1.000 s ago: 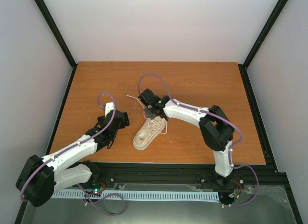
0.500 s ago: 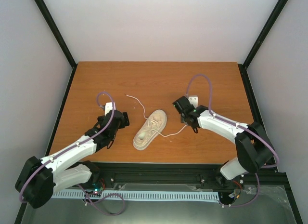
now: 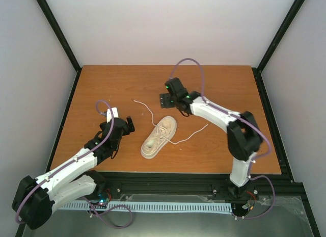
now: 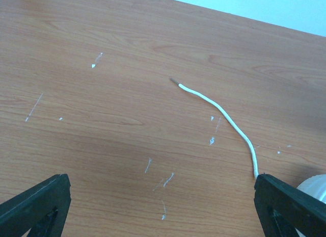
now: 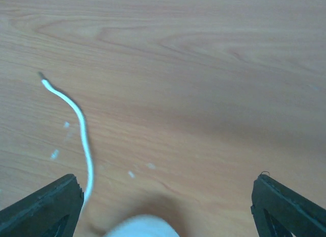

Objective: Tie the shoes

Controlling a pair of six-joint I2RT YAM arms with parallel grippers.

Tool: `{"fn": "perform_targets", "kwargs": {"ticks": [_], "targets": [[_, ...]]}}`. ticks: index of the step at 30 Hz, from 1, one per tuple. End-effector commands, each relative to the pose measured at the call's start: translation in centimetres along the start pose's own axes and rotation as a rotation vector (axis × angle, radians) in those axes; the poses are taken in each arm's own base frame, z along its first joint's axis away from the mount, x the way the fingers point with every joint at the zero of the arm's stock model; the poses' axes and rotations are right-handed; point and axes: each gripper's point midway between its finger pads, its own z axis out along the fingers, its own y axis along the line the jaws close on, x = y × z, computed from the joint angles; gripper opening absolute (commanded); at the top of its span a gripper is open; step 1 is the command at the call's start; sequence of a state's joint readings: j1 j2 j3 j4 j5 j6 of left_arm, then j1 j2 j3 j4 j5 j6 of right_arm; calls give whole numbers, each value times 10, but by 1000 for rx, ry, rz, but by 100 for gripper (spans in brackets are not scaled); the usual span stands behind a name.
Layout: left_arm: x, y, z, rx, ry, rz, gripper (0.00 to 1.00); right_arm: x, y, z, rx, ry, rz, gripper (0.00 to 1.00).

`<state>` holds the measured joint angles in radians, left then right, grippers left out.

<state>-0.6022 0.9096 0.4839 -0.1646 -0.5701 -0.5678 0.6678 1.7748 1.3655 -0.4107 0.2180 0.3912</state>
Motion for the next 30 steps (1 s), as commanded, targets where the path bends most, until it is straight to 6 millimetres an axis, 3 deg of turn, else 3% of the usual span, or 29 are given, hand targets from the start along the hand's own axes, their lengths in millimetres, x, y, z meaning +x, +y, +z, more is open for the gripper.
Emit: {"fn": "perform_targets", "kwargs": {"ticks": [1,5,10,13,18,24,30], "targets": [[-6,4,-1,-17,-31,-13,100,2,54,52,-106,72,-155,90],[-5,3,0,-16,-23,-9,100,4,77,93,-65,110,-235,88],[-4,2,1,-17,-17,-8,100,11,111,125,-103,144,-299,88],[-4,1,1,-10,-12,-6,100,12,119,140,-105,166,-297,88],[-4,-1,1,-5,-8,-5,100,22,114,159,-55,197,-283,85],[-3,-1,2,-1,-4,-8,100,36,117,168,-73,221,-310,73],[-3,-2,1,5,-6,-15,100,52,119,176,-66,248,-357,45]]}}
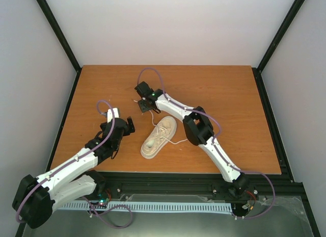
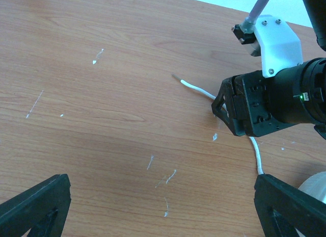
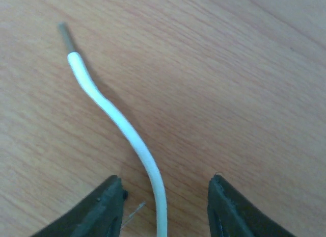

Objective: Tie the shoes

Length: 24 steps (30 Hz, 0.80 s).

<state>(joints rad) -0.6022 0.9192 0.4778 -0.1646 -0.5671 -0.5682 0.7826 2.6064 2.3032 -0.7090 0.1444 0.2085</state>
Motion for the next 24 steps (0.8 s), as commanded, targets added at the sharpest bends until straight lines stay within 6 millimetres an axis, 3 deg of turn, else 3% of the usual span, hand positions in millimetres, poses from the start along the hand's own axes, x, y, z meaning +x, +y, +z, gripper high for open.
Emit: {"fn": "perform_targets", "kwargs": {"ticks": [1,5,6,8,12,16,20,21,24], "targets": [[-8,-3,-1,10,-19,-24,100,18,5,15,19,50,-50,39],[-6,-10,1,45,-11,-9,100,18,4,14,20,49,-31,7],[-4,-16,1,81,-2,2,100,15,4,11,19,39,-21,3],[-1,-33,0,175,14,16,100,5,4,0,14,8,2,3],[13,-67,-5,374,76,42,100,-15,-2,-42,12,-85,63,3],[35,-89,-9,503,177,44,99,-34,-20,-109,2,-226,145,3],[64,-99,-11,571,311,6,96,-16,-43,-147,-15,-274,223,3],[69,-103,-12,589,340,1,94,-1,-50,-147,-7,-258,234,3],[81,-119,-16,666,429,6,90,18,-63,-160,12,-255,267,3]]}}
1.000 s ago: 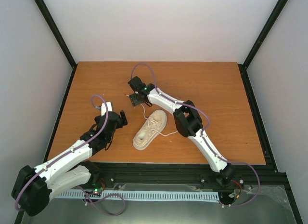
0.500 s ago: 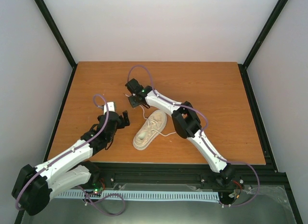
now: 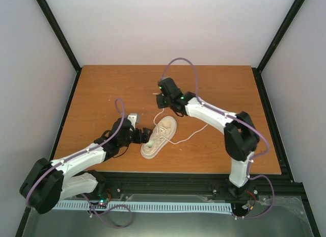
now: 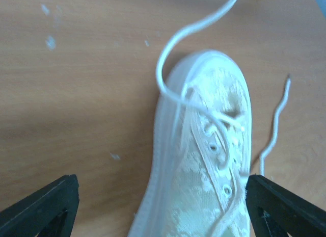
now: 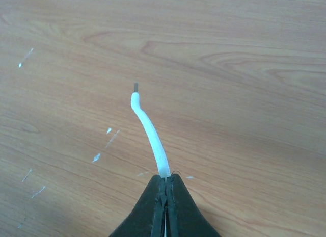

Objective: Tie the shoes

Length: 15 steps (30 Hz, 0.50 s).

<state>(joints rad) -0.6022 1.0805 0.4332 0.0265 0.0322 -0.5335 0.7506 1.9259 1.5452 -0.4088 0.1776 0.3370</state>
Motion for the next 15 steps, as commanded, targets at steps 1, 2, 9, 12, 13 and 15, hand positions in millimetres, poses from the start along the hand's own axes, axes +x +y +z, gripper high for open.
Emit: {"fn": "perform_targets", "kwargs": {"ticks": [1,2,9,12,13,15], "targets": [[10,-37,9,192,122,-25,88,14,-21,-12,32,-31,81,3],[13,-42,13,211,152,-18,86,19,-25,-15,36,-28,86,3],[31,-55,39,276,303,-5,54,29,-36,-34,48,-38,105,3],[44,-58,40,305,359,-51,44,25,-36,-44,40,-54,112,3],[49,-59,39,315,373,-71,44,24,-36,-48,34,-60,112,3],[55,-64,35,339,390,-113,44,22,-34,-55,15,-69,114,3]]}}
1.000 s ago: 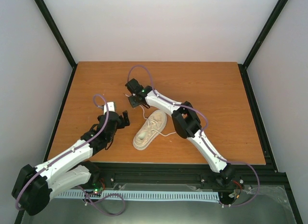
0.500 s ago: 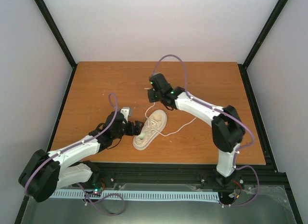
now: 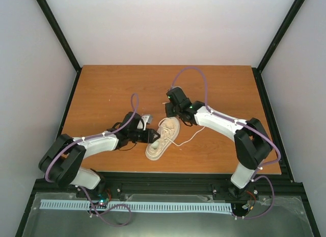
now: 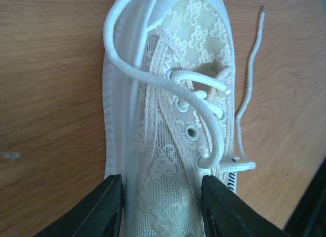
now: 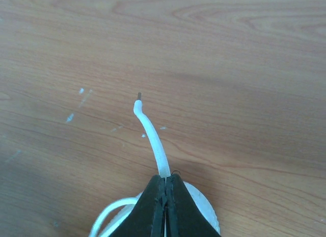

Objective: Tie the shoes

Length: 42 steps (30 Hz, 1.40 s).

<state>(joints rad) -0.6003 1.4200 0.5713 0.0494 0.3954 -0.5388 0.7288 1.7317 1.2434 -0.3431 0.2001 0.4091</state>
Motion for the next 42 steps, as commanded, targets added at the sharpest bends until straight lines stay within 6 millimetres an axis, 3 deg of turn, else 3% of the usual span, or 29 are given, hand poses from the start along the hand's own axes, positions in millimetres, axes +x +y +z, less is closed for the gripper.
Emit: {"fn": "perform_targets", "kwargs": {"ticks": [1,7,9,12,14,16,19,26,38,42], "targets": [[14,-27,0,137,56,-66,45,-26,5,-32,-49,-96,37,3],[11,-43,-19,140,6,-62,51,-23,8,-50,-109,-111,58,3],[-6,-37,-35,53,-83,-10,63,-19,11,-57,-143,-113,69,3],[-39,-37,-64,-28,-240,86,89,-18,14,-70,-193,-131,98,3],[-58,-40,-73,-32,-312,147,98,-22,18,-82,-239,-146,118,3],[-71,-42,-72,-25,-342,181,99,-26,20,-94,-282,-165,145,3],[-89,-62,-63,54,-356,259,100,-32,22,-109,-335,-201,173,3],[-95,-113,-57,317,-389,477,100,-39,16,-136,-421,-269,269,3],[-107,-123,-31,392,-385,566,99,-47,23,-147,-501,-280,305,3],[-109,-121,-21,379,-357,566,92,-53,24,-152,-512,-299,307,3]]}}
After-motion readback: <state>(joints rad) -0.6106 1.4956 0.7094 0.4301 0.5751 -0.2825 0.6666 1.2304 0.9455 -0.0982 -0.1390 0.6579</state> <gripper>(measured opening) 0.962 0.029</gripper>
